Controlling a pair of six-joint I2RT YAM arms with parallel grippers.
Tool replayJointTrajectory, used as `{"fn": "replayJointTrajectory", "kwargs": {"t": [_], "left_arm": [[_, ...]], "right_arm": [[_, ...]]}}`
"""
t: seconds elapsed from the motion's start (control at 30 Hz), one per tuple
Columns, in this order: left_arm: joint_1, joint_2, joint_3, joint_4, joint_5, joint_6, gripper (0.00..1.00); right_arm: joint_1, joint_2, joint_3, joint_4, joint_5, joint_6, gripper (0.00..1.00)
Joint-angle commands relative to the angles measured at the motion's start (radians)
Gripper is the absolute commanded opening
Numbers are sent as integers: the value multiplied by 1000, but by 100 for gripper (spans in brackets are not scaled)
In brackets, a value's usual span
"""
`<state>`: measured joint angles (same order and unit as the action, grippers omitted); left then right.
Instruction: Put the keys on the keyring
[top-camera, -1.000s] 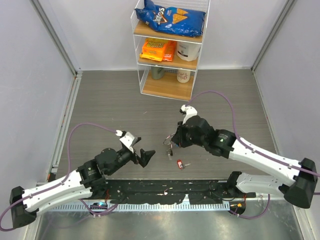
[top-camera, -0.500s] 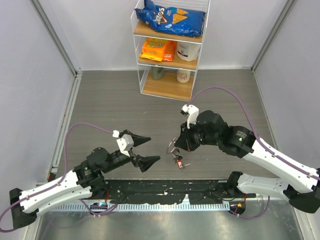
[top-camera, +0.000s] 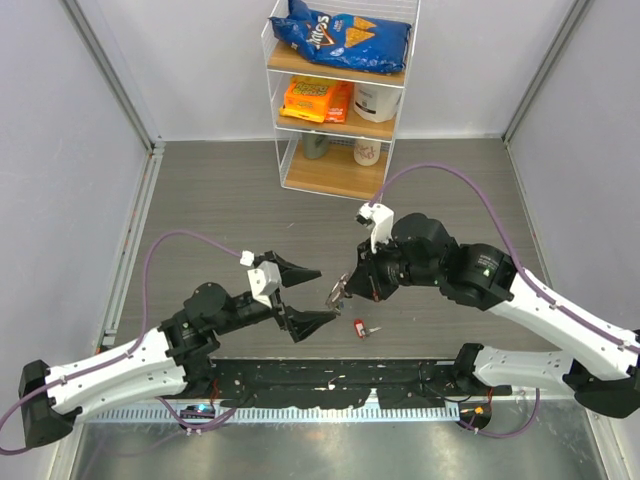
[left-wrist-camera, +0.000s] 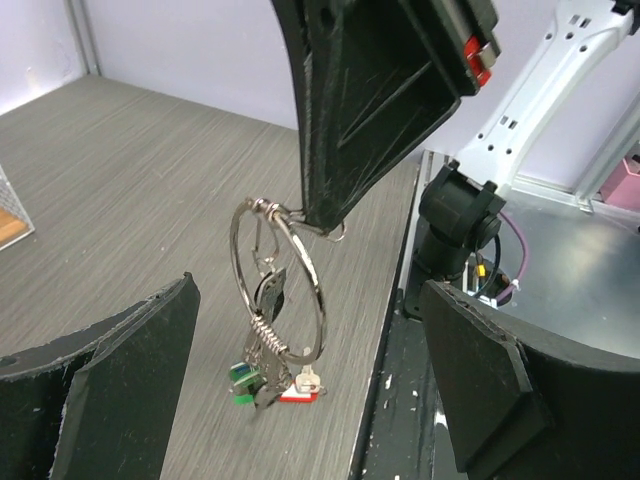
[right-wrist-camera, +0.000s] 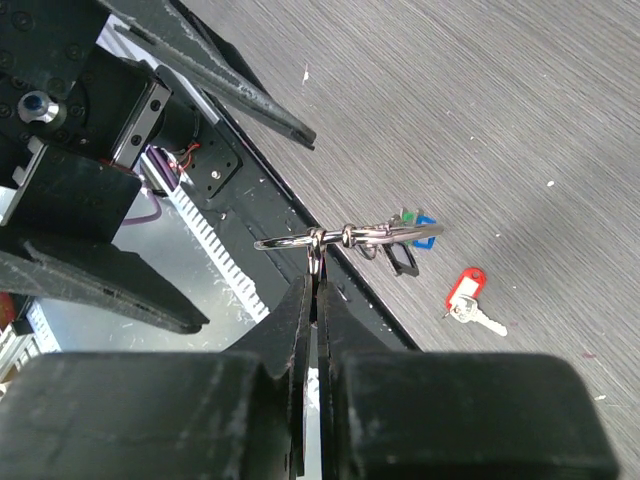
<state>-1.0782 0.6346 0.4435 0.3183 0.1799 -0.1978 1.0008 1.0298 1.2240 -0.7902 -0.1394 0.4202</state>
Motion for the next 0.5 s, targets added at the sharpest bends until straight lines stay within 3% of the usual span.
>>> {"fn": "replayJointTrajectory", "kwargs": {"t": [0.0,0.47], "left_arm": [[-3,16,63,91,44,6,100],[-11,105,75,117,-14,57,99]], "right_arm": [[9,19,75,17,21,3,6],[58,58,160,2,0,19,6]]}}
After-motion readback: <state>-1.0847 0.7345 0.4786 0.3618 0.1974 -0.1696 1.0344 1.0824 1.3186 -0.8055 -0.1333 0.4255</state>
